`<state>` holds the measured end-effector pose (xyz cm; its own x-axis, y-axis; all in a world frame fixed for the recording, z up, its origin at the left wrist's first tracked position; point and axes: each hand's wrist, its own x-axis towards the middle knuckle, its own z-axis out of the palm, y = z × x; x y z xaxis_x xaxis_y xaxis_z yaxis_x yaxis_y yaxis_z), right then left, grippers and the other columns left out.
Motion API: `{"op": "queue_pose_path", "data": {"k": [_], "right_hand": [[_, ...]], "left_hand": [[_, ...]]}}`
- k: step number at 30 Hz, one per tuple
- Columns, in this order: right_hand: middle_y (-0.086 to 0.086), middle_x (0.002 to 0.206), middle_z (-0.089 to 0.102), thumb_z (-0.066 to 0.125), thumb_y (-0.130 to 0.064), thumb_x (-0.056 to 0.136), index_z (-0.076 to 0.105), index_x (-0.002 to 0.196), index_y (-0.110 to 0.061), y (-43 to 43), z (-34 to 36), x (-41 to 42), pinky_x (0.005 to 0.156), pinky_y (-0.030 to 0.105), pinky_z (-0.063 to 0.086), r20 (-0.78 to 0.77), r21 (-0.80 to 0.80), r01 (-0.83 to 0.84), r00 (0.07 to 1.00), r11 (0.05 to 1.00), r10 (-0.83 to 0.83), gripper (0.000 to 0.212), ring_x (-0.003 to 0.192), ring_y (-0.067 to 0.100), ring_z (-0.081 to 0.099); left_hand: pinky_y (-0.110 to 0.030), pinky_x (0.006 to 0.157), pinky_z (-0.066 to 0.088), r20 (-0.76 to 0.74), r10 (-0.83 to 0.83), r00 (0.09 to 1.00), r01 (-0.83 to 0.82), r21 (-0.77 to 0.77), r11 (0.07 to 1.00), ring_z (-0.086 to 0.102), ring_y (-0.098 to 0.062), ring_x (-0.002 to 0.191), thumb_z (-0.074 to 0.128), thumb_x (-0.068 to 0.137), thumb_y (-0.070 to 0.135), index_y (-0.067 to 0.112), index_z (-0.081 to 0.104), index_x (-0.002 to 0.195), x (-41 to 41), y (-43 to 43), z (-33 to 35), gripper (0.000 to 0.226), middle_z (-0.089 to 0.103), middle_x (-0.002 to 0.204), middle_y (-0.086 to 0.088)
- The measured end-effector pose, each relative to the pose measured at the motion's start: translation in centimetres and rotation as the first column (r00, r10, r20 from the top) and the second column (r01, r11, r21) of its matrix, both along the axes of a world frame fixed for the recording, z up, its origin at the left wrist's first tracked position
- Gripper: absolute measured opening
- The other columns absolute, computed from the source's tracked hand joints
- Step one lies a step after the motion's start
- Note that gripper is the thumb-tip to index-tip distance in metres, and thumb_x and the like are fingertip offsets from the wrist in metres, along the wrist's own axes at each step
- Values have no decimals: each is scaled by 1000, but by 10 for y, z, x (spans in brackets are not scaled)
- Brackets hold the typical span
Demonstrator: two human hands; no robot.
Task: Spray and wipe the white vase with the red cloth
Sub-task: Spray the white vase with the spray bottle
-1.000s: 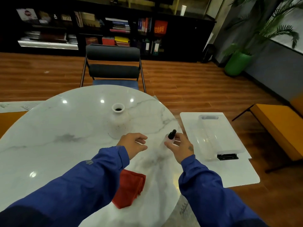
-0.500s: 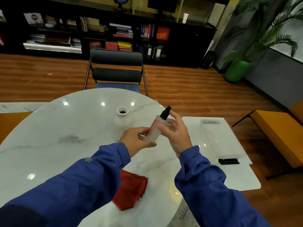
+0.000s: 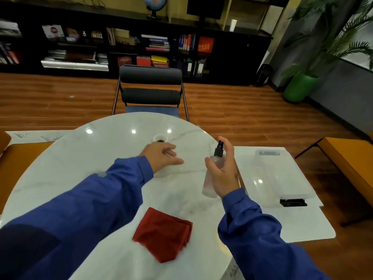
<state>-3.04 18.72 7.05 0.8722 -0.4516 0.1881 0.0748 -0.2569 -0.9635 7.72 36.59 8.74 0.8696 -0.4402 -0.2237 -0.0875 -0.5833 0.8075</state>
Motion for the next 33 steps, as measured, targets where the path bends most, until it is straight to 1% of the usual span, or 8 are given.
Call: {"op": "queue_pose_path", "data": {"k": [3, 6, 12, 16, 19, 24, 28, 33], "right_hand": [[-14, 81, 66, 60, -7, 83, 37, 131, -44, -1, -9, -5, 59, 24, 58, -35, -10, 7, 999, 1000, -7, 65, 71, 14, 63], [17, 71, 60, 58, -12, 77, 35, 128, -53, 2, -19, -9, 48, 30, 55, -126, -23, -51, 991, 998, 48, 70, 60, 28, 57], [-15, 57, 56, 61, -15, 74, 29, 123, -65, 10, -39, -7, 53, 24, 54, -236, -192, -78, 971, 978, 31, 77, 53, 4, 55], [-15, 58, 54, 60, -13, 75, 27, 117, -66, 12, -40, -3, 50, 9, 46, -216, -272, -54, 976, 961, -6, 76, 53, 2, 53], [-10, 53, 51, 60, -14, 76, 29, 113, -61, 13, -41, -1, 47, 9, 42, -235, -309, -55, 972, 949, -20, 68, 51, 2, 52], [-10, 70, 56, 60, -12, 77, 27, 122, -59, 12, -39, 0, 58, 14, 45, -250, -355, -46, 967, 934, -48, 73, 59, 6, 56], [-13, 81, 54, 59, -12, 75, 26, 124, -59, 10, -34, 2, 56, 13, 42, -242, -400, -58, 969, 915, -45, 75, 61, 8, 57], [-15, 73, 52, 59, -12, 74, 25, 123, -59, 7, -35, 1, 51, 11, 39, -256, -421, -59, 965, 905, -56, 76, 56, 10, 56]], "left_hand": [[-33, 104, 45, 145, 64, 987, -88, 167, 982, 61, -24, 111, 71, 82, 30, 13, 54, 133, 31, 4, 12, 57, 65, 123, -6], [-35, 107, 42, 256, -51, 965, -47, 365, 930, 55, -26, 120, 63, 89, 30, 15, 48, 138, 56, 8, 16, 53, 57, 134, -8], [-35, 110, 35, 253, -286, 924, 80, 602, 794, 46, -28, 131, 60, 91, 29, 19, 40, 144, 81, -1, 7, 57, 46, 145, -9], [-32, 105, 39, 243, -391, 888, 142, 663, 735, 51, -28, 124, 58, 92, 29, 16, 47, 139, 86, -5, 0, 50, 52, 139, -8], [-33, 101, 43, 229, -423, 877, 159, 693, 704, 55, -29, 119, 60, 90, 30, 15, 52, 134, 90, -7, 1, 47, 56, 134, -10], [-34, 97, 46, 206, -422, 883, 160, 714, 682, 58, -28, 110, 59, 90, 35, 13, 56, 127, 91, -11, 0, 44, 59, 125, -10], [-34, 91, 47, 262, -314, 912, 43, 703, 710, 59, -27, 102, 58, 85, 53, 11, 59, 120, 90, -15, -5, 55, 63, 115, -11], [-35, 104, 41, 255, -314, 914, 61, 680, 730, 50, -29, 124, 61, 85, 50, 14, 45, 140, 90, -13, -5, 68, 50, 140, -10]]}}
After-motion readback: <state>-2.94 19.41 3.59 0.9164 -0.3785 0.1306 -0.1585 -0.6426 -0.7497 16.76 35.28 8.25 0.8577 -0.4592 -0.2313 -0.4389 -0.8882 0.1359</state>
